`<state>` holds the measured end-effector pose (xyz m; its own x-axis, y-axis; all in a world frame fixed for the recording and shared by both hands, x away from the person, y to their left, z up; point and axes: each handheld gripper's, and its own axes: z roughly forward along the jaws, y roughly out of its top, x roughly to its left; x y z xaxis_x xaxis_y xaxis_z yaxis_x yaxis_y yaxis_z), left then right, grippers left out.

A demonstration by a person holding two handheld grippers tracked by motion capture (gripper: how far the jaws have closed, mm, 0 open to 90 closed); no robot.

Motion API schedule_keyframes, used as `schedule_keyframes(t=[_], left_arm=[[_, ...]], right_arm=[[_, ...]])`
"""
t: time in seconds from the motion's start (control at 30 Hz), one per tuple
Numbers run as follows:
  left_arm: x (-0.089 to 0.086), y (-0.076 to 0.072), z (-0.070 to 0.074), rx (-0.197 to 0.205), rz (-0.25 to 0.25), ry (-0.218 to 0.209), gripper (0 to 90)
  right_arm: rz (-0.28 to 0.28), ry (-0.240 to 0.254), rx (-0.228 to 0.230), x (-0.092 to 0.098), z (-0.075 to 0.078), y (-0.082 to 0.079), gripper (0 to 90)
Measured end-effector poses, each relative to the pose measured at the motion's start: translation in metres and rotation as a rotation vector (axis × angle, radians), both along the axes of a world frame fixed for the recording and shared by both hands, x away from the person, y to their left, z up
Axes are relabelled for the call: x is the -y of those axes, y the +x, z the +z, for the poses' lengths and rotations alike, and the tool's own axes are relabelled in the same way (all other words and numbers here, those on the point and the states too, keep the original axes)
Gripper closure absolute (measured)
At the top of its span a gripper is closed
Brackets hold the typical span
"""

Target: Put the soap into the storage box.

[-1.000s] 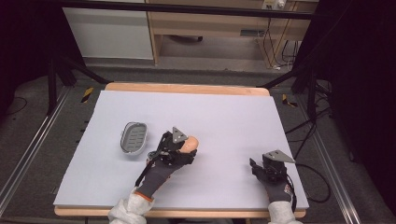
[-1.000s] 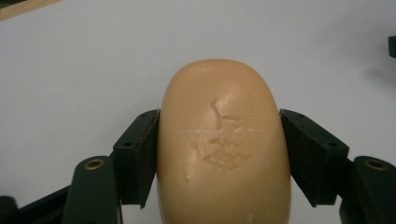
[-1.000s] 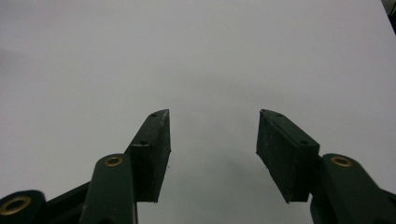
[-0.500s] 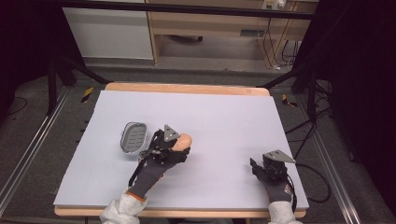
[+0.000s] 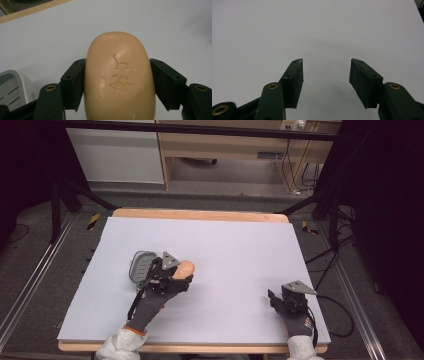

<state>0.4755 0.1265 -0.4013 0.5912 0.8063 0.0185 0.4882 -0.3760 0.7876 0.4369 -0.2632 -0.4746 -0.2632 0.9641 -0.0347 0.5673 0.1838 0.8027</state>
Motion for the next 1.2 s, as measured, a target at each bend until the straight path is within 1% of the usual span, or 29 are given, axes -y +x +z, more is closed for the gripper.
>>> schedule_keyframes(t=[0.1,0.27,0.33,0.53,0.63,0.8,0.87,0.97,1.2], left_arm=[[-0.007,0.000,0.003,0.004,0.011,0.009,31.6],[-0.018,-0.001,0.006,0.013,0.032,-0.001,31.6],[-0.019,-0.001,0.006,0.013,0.032,0.002,31.6],[-0.030,0.000,0.010,0.022,0.054,-0.003,31.6],[-0.038,0.001,0.012,0.027,0.071,-0.008,31.6],[-0.045,0.001,0.013,0.030,0.093,-0.010,31.6],[-0.052,0.002,0.015,0.028,0.103,0.000,31.6],[-0.056,0.003,0.015,0.030,0.115,-0.006,31.6],[-0.075,0.008,0.016,0.027,0.161,-0.006,31.7]], right_arm=[[0.000,-0.001,-0.001,0.000,0.000,0.000,44.6],[0.004,-0.003,-0.002,0.000,-0.001,0.000,44.5],[0.003,-0.003,-0.001,0.000,0.000,0.000,44.6],[0.005,-0.007,-0.001,0.000,-0.001,0.000,44.5],[0.005,-0.008,0.000,0.000,-0.001,0.000,44.5],[0.004,-0.012,0.002,0.000,0.000,0.000,44.5],[0.004,-0.013,0.002,0.000,0.000,0.000,44.5],[0.003,-0.014,0.000,-0.001,-0.001,0.000,44.4],[0.005,-0.013,0.000,-0.001,-0.001,0.001,44.4]])
